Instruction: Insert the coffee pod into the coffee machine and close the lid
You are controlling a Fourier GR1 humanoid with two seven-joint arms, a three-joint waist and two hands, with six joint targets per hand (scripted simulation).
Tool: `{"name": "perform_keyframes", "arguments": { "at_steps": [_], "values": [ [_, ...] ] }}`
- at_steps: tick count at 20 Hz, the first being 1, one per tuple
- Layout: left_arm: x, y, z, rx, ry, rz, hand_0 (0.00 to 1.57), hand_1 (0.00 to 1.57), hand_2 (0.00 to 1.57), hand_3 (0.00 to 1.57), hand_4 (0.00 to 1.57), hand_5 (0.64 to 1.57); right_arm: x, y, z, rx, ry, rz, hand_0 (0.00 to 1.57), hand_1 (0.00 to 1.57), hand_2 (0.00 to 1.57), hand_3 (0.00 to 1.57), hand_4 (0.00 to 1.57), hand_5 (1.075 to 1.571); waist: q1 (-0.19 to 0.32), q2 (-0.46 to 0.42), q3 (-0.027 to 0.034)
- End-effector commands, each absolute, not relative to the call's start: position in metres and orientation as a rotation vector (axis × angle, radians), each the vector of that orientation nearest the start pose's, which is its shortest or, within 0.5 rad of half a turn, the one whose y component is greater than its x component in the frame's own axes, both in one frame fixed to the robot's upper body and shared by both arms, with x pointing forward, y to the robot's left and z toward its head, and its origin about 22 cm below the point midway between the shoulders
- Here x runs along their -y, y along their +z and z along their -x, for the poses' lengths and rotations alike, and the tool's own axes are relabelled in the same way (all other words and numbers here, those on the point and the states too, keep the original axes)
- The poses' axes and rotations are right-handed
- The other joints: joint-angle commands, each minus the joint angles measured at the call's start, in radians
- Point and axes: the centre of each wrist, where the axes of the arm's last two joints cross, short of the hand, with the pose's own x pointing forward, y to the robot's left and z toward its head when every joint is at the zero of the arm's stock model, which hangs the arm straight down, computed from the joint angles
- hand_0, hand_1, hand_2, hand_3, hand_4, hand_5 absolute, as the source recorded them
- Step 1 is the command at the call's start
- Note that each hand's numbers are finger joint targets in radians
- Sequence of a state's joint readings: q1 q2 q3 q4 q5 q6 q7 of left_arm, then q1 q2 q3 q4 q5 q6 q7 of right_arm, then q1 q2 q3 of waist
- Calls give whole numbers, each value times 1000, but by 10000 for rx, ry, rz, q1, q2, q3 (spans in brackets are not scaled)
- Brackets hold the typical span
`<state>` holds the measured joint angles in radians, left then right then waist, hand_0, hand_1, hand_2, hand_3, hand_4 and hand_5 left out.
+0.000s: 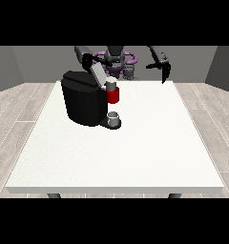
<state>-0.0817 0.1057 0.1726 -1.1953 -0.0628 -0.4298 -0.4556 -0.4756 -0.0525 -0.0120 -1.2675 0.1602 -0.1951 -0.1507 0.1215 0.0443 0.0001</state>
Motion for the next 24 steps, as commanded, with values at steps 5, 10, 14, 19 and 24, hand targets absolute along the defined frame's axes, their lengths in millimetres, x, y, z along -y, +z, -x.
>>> {"name": "perform_keyframes", "arguments": {
  "at_steps": [5,10,14,19,24],
  "values": [
    [-290,-44,-260,17309,-2596,2223,0,0,0,0,367,1571,205,57,-375,18722,1269,2125,0,0,0,0,427,1571,152,459,0],
    [-296,-51,-262,17056,-2047,1757,0,0,0,0,376,1571,216,58,-376,18926,1613,1783,0,0,0,0,438,1571,-166,434,-1],
    [-325,-53,-269,17494,-1827,1686,0,0,0,0,354,1571,192,92,-389,19111,2063,1583,0,0,0,0,243,1571,-317,793,-7],
    [-307,-45,-268,17103,-2376,2285,0,0,0,0,377,1571,192,64,-385,19188,1500,1770,0,0,0,0,445,1571,345,871,0],
    [-308,-58,-276,17222,-1913,2320,0,0,0,0,375,1571,140,97,-390,19452,2639,1700,0,0,0,0,454,1571,146,954,-9]
  ]
}}
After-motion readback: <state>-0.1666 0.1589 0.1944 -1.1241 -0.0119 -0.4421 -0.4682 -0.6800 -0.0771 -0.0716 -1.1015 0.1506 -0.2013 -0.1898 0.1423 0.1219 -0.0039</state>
